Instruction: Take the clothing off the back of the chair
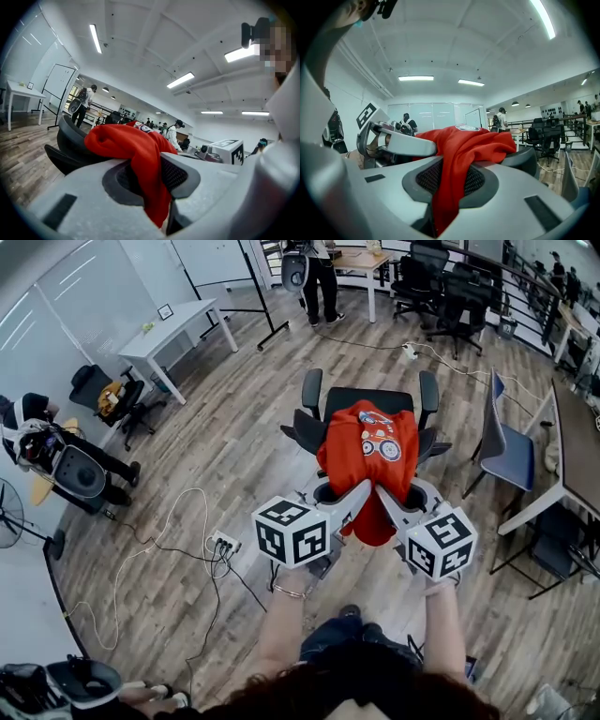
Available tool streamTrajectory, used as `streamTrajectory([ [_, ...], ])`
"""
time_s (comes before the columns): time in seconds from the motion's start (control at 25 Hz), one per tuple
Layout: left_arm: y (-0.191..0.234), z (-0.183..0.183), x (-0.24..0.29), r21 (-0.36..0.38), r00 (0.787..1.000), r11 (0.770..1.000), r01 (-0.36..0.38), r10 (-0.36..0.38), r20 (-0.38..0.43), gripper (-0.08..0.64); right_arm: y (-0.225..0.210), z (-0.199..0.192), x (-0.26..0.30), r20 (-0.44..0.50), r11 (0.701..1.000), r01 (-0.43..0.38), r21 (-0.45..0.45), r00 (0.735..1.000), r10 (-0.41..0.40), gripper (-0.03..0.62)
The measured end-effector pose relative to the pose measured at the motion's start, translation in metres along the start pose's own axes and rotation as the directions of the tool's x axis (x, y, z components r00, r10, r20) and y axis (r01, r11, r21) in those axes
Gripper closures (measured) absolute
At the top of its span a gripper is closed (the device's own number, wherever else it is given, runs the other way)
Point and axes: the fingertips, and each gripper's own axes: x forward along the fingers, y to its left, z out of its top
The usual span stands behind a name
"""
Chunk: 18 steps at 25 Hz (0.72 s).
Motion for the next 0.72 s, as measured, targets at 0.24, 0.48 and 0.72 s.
streamTrajectory([
  [0.24,-0.019,0.015,-0.012,0.047,1.000,0.999,0.010,-0.012,0.028,0.462,0.011,0.020,-0.014,0.040,0.998,0.015,-0.063,0.999,-0.013,0.518],
  [0.48,-0.043,0.029,-0.025,0.087,0.998,0.996,0.019,-0.023,0.050,0.462,0.024,0.039,-0.034,0.074,0.994,0.022,-0.103,0.997,-0.014,0.518],
  [0.72,-0.077,0.036,-0.042,0.125,0.995,0.992,0.025,-0.036,0.088,0.462,0.044,0.056,-0.063,0.116,0.989,0.007,-0.147,0.993,0.010,0.518],
])
